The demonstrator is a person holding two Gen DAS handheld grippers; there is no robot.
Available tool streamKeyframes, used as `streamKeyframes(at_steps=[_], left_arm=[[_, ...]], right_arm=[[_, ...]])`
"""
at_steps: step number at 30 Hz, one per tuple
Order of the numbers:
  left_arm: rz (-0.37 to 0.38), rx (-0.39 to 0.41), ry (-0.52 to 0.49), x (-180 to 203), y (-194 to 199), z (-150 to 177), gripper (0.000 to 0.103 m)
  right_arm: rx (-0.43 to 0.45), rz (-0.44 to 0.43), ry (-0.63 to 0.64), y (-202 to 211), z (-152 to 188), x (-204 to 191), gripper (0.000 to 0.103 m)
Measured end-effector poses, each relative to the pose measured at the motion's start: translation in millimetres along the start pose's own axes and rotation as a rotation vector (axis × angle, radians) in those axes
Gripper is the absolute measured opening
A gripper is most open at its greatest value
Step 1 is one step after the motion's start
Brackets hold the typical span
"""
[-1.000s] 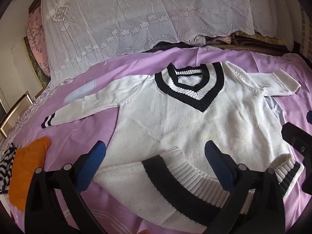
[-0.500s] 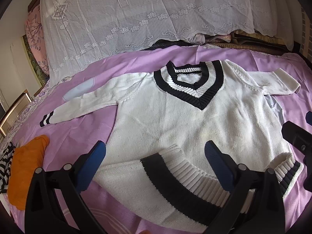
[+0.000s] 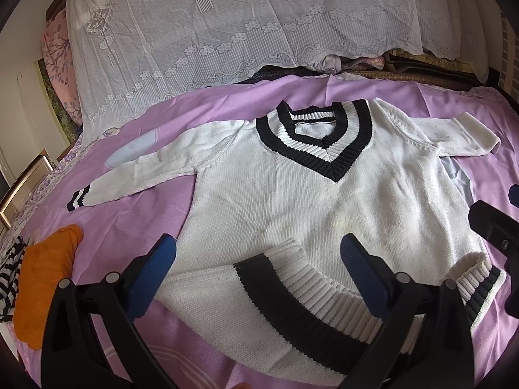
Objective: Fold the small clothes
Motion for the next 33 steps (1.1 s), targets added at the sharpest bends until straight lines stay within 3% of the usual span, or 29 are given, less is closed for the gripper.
streamKeyframes(at_steps=[27, 33], left_arm=[[0.001, -0.002, -0.002, 1, 0, 0, 0.099], [0.014, -0.037, 0.016, -5, -9, 8, 0.099]], right_arm=[[-0.003, 0.002, 0.0, -1, 0, 0, 0.1], [-0.043, 0.041, 0.073, -9, 9, -2, 0.1]])
Point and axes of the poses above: each gripper's, at about its wrist camera, not at the fingertips, and y roughly against the way its jaws point, x to its right, z to its underside, the point moved 5 cm from there along -y, roughly the way its jaws point, and after that the axes turned 8 degrees about -y, right-handed, at the moved point
